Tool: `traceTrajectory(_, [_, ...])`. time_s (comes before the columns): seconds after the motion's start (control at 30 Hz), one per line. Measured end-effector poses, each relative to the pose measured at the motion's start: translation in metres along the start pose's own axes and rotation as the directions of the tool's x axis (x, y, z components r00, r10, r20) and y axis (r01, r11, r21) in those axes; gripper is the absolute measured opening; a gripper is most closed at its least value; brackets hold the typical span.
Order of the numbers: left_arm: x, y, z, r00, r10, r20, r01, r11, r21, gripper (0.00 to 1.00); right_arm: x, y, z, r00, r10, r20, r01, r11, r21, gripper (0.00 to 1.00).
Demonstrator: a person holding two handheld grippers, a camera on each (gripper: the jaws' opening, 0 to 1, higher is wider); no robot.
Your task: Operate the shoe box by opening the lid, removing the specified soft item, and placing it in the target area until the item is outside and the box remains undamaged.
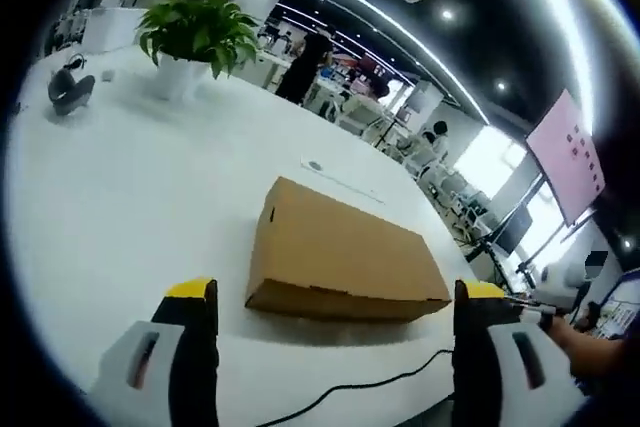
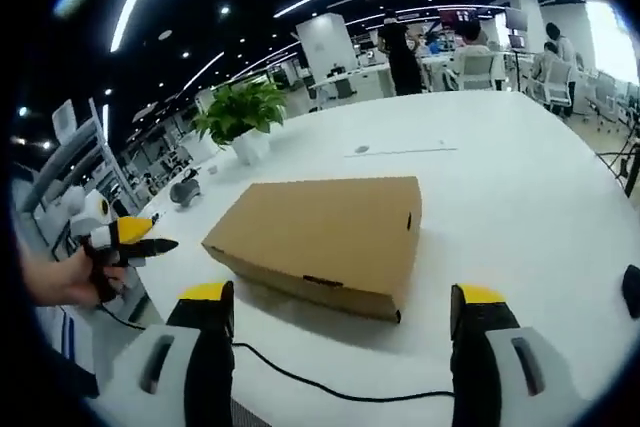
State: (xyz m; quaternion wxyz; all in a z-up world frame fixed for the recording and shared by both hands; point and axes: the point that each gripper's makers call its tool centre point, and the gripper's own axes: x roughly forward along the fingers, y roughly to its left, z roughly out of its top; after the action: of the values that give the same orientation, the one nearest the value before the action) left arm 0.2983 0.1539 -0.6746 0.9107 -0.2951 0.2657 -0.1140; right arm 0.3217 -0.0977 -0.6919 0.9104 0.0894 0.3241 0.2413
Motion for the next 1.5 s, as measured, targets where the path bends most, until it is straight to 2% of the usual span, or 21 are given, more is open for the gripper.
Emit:
traceTrajectory(0.1, [-0.002,0.006,-0.003,1.000,0.004,0.020,-0.004,1.000,-0.018,0.99,-0.002,0.000,-0.004,1.000,-0.005,-0.006,0.005,1.000,-0.006,0.89])
traceTrajectory(0.23, [-0.001,0.010,-0.012,1.000,0.002,0.007,-0.001,0.997,-0.077,0.98,-0.003,0.003,-0.006,1.000,0.003,0.002,-0.003,1.000,-0.003,0.87])
traceTrajectory(0.27, [-0.001,0.009,-0.013,1.000,-0.003,0.001,0.003,0.996,-0.093,0.95,-0.003,0.002,-0.008,1.000,0.004,0.002,-0.004,1.000,0.021,0.87])
traceTrajectory(0.33, [-0.002,0.012,-0.017,1.000,0.005,-0.006,-0.006,0.992,-0.125,0.90,-0.003,0.005,-0.013,1.000,0.023,0.005,-0.024,0.992,0.121,0.87])
traceTrajectory(0.37, [-0.001,0.013,-0.018,1.000,0.006,-0.011,-0.007,0.991,-0.130,0.89,-0.002,0.004,-0.015,1.000,0.024,0.001,-0.024,0.990,0.137,0.87])
traceTrajectory(0.4, [-0.001,0.013,-0.022,1.000,0.014,-0.028,-0.017,0.994,-0.109,0.88,-0.002,0.001,-0.017,1.000,0.019,0.008,-0.020,0.992,0.121,0.86])
traceTrajectory(0.47, [0.001,0.020,-0.024,0.998,0.056,-0.037,-0.055,0.998,0.041,0.89,-0.001,0.000,-0.018,1.000,-0.002,0.024,0.000,0.997,0.083,0.86])
traceTrajectory(0.57, [0.004,0.017,-0.020,0.999,0.041,-0.007,-0.040,0.995,0.095,0.87,0.002,0.001,-0.019,1.000,0.007,0.020,-0.009,0.993,0.116,0.86])
traceTrajectory(0.7, [0.008,0.025,-0.021,0.999,0.051,-0.008,-0.050,0.996,0.074,0.77,0.006,0.000,-0.015,0.999,0.003,0.033,-0.007,0.992,0.128,0.86])
traceTrajectory(0.8, [0.012,0.029,-0.023,0.998,0.056,0.002,-0.056,0.998,0.001,0.77,0.011,-0.002,-0.014,0.999,0.003,0.047,-0.010,0.989,0.146,0.83])
traceTrajectory(0.87, [0.017,0.034,-0.025,0.997,0.080,0.000,-0.080,0.996,0.034,0.77,0.015,-0.004,-0.015,0.998,-0.006,0.055,-0.001,0.990,0.140,0.82])
traceTrajectory(0.9, [0.019,0.040,-0.027,0.994,0.107,-0.006,-0.106,0.991,0.079,0.77,0.017,-0.005,-0.016,0.999,-0.009,0.050,0.002,0.991,0.130,0.82])
traceTrajectory(1.0, [0.031,0.040,-0.033,0.994,0.104,-0.038,-0.101,0.992,0.074,0.76,0.027,-0.003,-0.016,0.999,-0.001,0.054,-0.004,0.995,0.101,0.81])
traceTrajectory(1.13, [0.041,0.038,-0.030,0.994,0.100,-0.034,-0.096,0.990,0.103,0.75,0.036,0.000,-0.015,0.999,0.004,0.044,-0.008,0.996,0.087,0.83])
traceTrajectory(1.33, [0.050,0.039,-0.029,0.994,0.099,-0.036,-0.096,0.992,0.085,0.73,0.044,-0.002,-0.018,1.000,-0.006,0.024,0.005,0.999,0.043,0.81])
traceTrajectory(1.4, [0.053,0.040,-0.030,0.994,0.101,-0.040,-0.098,0.994,0.050,0.73,0.046,-0.003,-0.019,1.000,-0.003,0.020,0.002,0.999,0.044,0.81])
traceTrajectory(1.5, [0.059,0.036,-0.030,0.995,0.095,-0.039,-0.093,0.994,0.056,0.72,0.049,-0.002,-0.019,1.000,0.008,0.020,-0.009,0.998,0.067,0.80])
